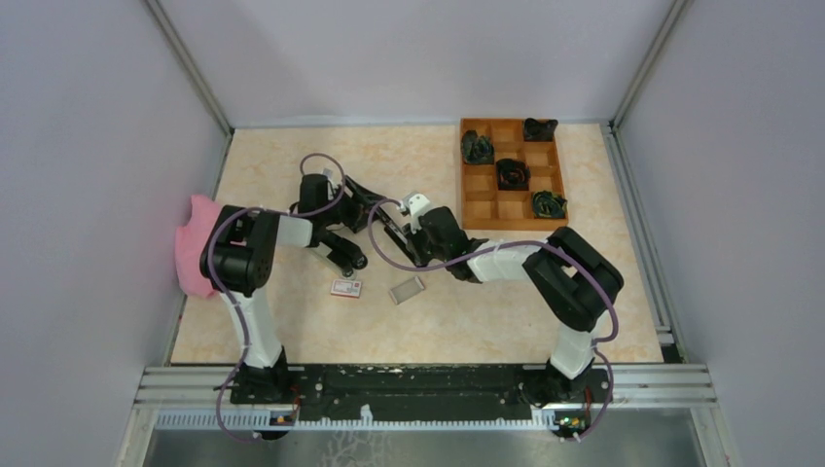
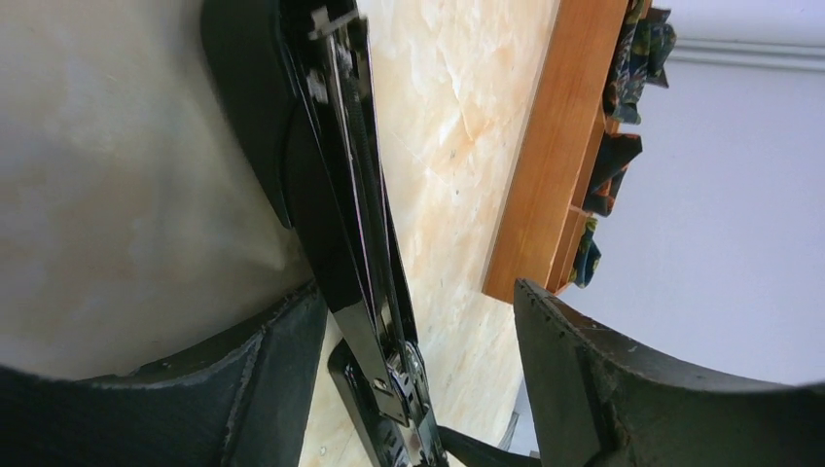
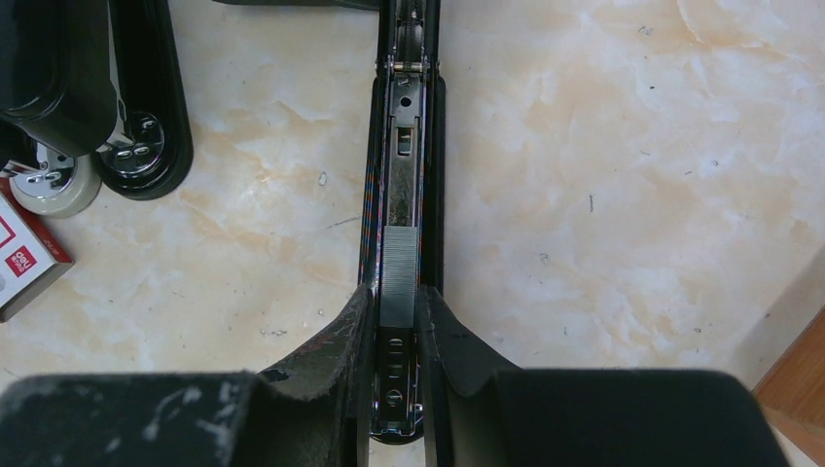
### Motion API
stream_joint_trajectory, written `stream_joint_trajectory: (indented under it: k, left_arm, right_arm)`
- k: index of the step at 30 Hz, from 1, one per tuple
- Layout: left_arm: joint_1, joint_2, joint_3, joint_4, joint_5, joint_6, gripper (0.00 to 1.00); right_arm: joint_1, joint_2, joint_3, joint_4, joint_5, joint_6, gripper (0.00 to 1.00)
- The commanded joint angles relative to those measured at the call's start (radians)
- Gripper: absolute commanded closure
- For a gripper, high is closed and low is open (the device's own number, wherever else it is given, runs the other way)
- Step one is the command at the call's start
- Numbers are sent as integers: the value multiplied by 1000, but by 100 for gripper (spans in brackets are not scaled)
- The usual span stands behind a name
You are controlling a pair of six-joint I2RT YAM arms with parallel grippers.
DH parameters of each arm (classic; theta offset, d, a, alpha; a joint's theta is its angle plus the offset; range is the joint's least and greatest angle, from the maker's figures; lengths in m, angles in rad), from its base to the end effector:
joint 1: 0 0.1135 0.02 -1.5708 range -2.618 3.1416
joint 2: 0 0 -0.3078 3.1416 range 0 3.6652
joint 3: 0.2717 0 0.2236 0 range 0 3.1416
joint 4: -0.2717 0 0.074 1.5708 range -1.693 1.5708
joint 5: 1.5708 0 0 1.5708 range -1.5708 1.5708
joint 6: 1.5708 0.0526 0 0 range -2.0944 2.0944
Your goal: Load the staples into the stapler
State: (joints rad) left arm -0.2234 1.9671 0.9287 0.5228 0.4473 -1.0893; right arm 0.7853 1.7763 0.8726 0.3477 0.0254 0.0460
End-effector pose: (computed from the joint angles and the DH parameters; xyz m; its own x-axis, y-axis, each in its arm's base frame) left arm 0.3904 -0.1120 0.1824 -0.7249 -0.6548 -0.2139 -0.1637 0.4654 -0.8698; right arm 0.2631 0.2612 0.2159 -0.4047 -0.3396 -0.8491 -0.6736 0.7386 0.0257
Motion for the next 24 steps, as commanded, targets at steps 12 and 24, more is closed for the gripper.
stream_joint_trajectory:
  k: [12, 24]
  left_arm:
    - [38, -64, -42, 260, -36, 143, 31]
    - [31, -140, -94, 316, -53, 302, 44]
  right_arm:
    - [29, 32, 10, 8, -67, -29, 92]
    - [29, 59, 3, 72, -62, -38, 92]
